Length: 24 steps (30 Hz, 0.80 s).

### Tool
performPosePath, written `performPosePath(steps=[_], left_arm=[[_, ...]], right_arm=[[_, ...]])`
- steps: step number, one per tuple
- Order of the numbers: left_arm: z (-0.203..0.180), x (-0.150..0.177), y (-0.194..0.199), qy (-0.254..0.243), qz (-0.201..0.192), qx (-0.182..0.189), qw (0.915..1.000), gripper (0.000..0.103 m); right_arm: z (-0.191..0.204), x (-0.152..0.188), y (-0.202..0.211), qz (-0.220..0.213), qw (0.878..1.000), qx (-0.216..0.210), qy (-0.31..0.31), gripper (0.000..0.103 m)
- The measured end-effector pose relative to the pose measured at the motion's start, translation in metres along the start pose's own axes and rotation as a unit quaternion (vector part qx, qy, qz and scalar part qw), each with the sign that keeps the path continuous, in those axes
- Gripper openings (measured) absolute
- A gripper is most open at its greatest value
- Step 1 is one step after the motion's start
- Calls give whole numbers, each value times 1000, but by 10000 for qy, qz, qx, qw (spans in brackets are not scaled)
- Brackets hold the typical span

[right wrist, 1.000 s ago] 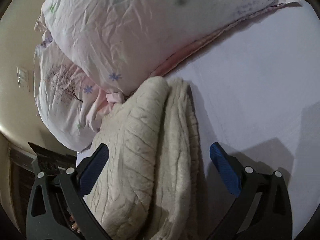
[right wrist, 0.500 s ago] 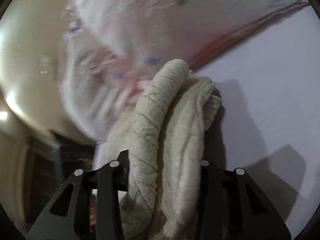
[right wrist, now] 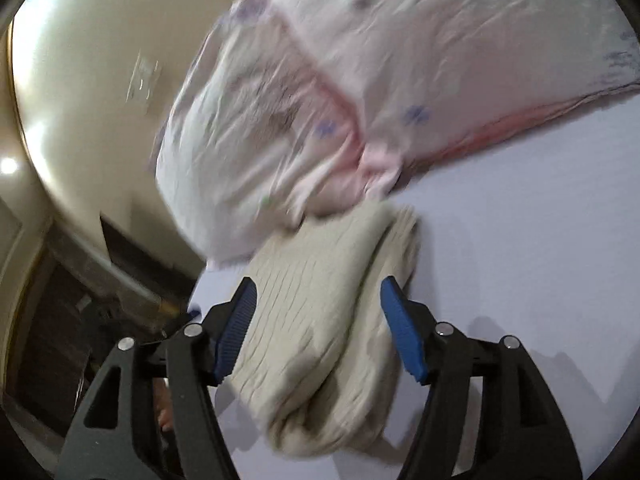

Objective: Fold small clothes

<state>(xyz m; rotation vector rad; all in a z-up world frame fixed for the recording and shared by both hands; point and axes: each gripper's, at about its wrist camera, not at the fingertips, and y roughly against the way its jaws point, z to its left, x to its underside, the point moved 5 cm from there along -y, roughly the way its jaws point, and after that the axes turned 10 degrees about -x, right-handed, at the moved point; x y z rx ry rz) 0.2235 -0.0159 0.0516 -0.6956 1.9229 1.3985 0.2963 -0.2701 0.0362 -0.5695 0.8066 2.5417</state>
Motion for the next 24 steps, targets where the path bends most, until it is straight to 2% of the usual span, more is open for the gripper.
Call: performPosePath(steps=[1, 3, 4, 5, 7, 9, 11, 13, 14, 16, 17, 18, 20, 22, 24], left_arm=[[-12, 3, 0, -147, 1, 111, 9998, 65], [-29, 6, -10, -322, 104, 201, 9992, 65], [-35, 9, -16, -372, 198, 225, 9989, 65], [-41, 16, -22, -429, 336, 276, 9981, 65], [-43, 23, -29, -571, 413, 224, 9973, 64], [-48, 29, -34, -658, 508, 391, 9958, 59], [-54, 32, -37, -811, 510, 295, 9950, 59], [-56, 34, -38, -923, 493, 193, 9943, 59], [-55, 35, -32, -878, 482, 182, 9948, 59], [-50, 37, -15, -736, 409, 213, 9962, 60], [-41, 38, -8, -678, 381, 164, 9968, 65], [-31, 41, -2, -619, 345, 73, 9975, 76], [-10, 50, 12, -478, 246, -291, 9981, 94], [5, 63, 18, -431, 323, -738, 9958, 98], [9, 72, 16, -450, 480, -985, 9930, 102]], right_arm=[[0, 4, -16, 255, 9995, 194, 19, 53], [-2, 13, -32, 498, 9980, 386, 84, 10], [1, 14, -40, 467, 9978, 450, 123, 10], [-2, 11, -34, 241, 9981, 559, 118, 9], [-20, 8, -17, -98, 9971, 717, -234, 9], [-33, 13, -23, -38, 9952, 857, -480, 9], [-33, 16, -32, -17, 9936, 1083, -327, 11], [-20, 17, -31, -35, 9928, 1188, -171, 17], [-13, 19, -23, -110, 9931, 1169, -79, 27], [3, 26, -3, -339, 9929, 1118, 226, 53], [13, 33, 10, -510, 9916, 1112, 417, 85], [21, 38, 22, -695, 9890, 1179, 567, 101], [35, 55, 42, -966, 9832, 1277, 875, 101], [40, 74, 53, -1037, 9777, 1538, 983, 101], [39, 88, 52, -983, 9732, 1844, 955, 101]])
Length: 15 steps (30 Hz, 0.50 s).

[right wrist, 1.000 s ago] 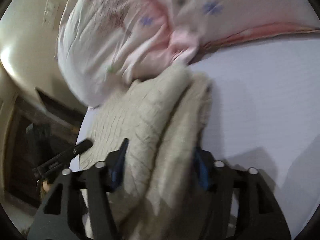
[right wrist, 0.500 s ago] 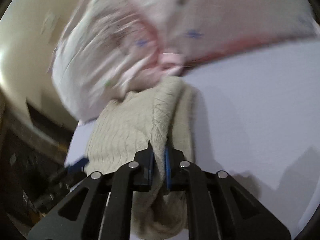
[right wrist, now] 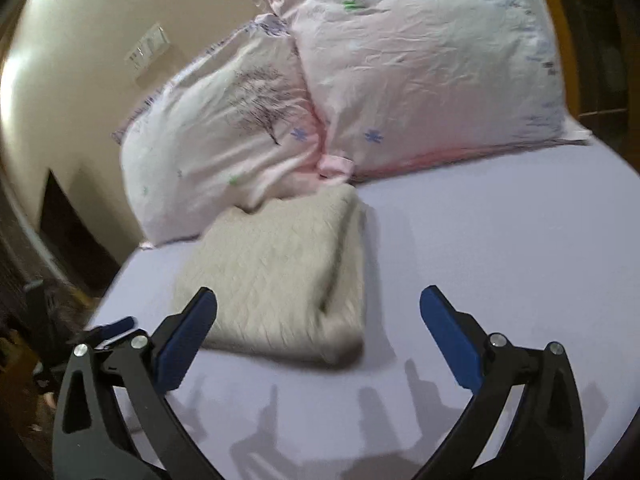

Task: Fold small clothes
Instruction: 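Release the folded sweater and pull both grippers back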

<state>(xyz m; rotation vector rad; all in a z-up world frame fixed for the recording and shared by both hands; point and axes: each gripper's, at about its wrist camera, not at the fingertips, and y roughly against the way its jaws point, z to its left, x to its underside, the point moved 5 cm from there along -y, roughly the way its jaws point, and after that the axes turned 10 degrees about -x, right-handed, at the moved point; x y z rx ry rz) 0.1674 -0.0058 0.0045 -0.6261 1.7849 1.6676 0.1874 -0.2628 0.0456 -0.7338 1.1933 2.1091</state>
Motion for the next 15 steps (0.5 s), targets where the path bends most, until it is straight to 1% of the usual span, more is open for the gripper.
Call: performPosePath(steps=[1, 3, 4, 5, 6, 7, 9, 12, 15], left_arm=[[0, 4, -2, -8, 60, -70, 10000, 102], [-4, 9, -7, -65, 177, -172, 9997, 102], [-5, 9, -10, -73, 212, -208, 9995, 102], [-7, 10, -13, -83, 273, -252, 9993, 102], [-10, 10, -15, -91, 311, -267, 9991, 102], [-13, 10, -18, -124, 348, -306, 9988, 102], [-19, 12, -19, -221, 375, -428, 9981, 102], [-26, 13, -24, -322, 444, -607, 9966, 102], [-30, 16, -32, -325, 594, -635, 9957, 102]], right_arm=[[2, 10, -2, 79, 9998, 162, -16, 101], [2, 23, -7, 305, 9992, 261, 7, 101], [6, 28, -20, 605, 9977, 280, 96, 101], [9, 33, -25, 765, 9965, 308, 156, 101], [13, 36, -35, 936, 9944, 431, 245, 101], [17, 41, -41, 1028, 9924, 588, 328, 101], [20, 47, -47, 1159, 9892, 768, 470, 101], [24, 57, -60, 1355, 9854, 897, 517, 101], [28, 63, -64, 1430, 9827, 1013, 595, 101]])
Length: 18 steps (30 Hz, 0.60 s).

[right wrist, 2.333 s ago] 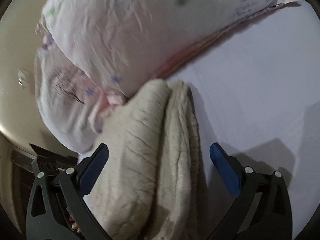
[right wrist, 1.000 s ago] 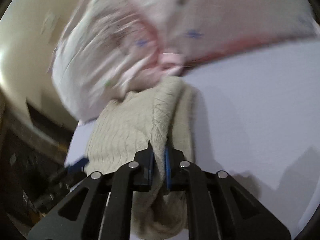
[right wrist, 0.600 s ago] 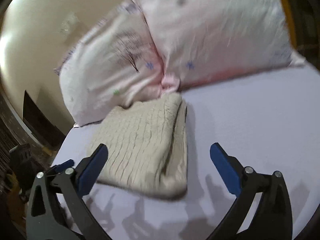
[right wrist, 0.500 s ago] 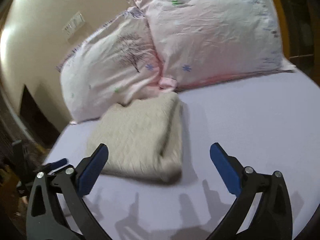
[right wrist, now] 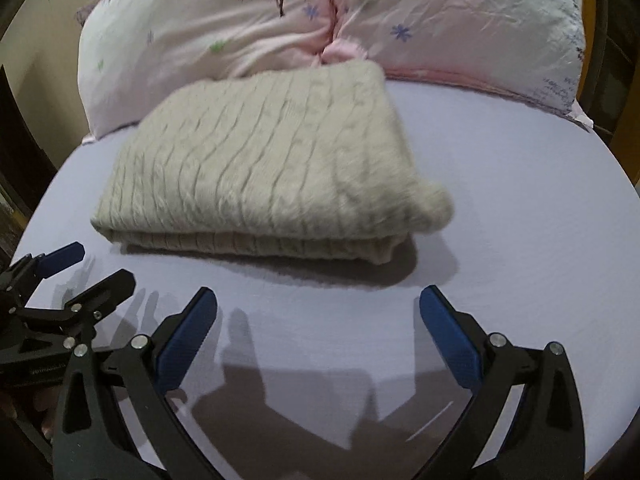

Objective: Fold small clothes

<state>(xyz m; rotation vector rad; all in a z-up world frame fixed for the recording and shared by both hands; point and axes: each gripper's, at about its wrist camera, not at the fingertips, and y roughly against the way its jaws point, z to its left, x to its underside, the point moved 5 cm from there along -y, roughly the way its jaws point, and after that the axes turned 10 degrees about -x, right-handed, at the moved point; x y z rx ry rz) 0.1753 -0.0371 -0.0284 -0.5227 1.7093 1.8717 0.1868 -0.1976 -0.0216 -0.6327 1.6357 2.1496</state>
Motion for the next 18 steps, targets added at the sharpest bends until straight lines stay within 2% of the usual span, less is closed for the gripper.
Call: performPosePath(steps=[3, 13, 18], left_arm=[[-2, 3, -7, -5, 155, -67, 9999, 102], [1, 5, -8, 19, 166, -260, 9995, 102], [5, 5, -8, 52, 173, -300, 9994, 102]], right_arm=[[2, 0, -4, 36, 9999, 94, 33, 101], [4, 0, -7, 154, 9990, 353, 226, 101], [3, 0, -7, 157, 9990, 348, 224, 101]])
